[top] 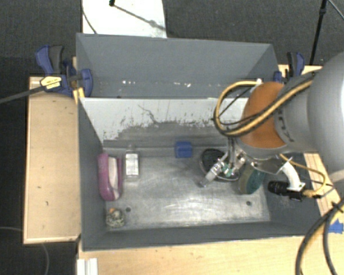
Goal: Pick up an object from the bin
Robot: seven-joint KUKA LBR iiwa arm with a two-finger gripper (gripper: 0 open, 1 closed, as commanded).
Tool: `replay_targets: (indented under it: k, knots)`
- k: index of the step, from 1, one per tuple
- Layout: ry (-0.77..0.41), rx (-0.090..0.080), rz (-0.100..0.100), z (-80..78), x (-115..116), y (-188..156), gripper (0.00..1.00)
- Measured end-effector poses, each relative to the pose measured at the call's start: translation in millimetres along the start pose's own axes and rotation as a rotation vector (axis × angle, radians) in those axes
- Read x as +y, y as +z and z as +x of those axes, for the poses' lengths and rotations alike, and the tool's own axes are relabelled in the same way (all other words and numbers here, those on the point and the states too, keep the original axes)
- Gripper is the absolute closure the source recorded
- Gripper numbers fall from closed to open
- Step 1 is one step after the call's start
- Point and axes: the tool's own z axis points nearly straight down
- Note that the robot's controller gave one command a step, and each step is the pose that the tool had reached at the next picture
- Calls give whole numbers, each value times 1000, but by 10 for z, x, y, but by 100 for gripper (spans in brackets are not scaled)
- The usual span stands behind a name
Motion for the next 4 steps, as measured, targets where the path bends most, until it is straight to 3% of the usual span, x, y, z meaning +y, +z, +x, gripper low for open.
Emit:
replay_targets:
  k: [1, 3, 4]
  knots:
    - [-4, 0, -1, -4, 5, -9, 100]
    - [-17, 4, 3, -22, 10, -352, 100]
    - [-24, 1, -1, -41, 28, -1127, 100]
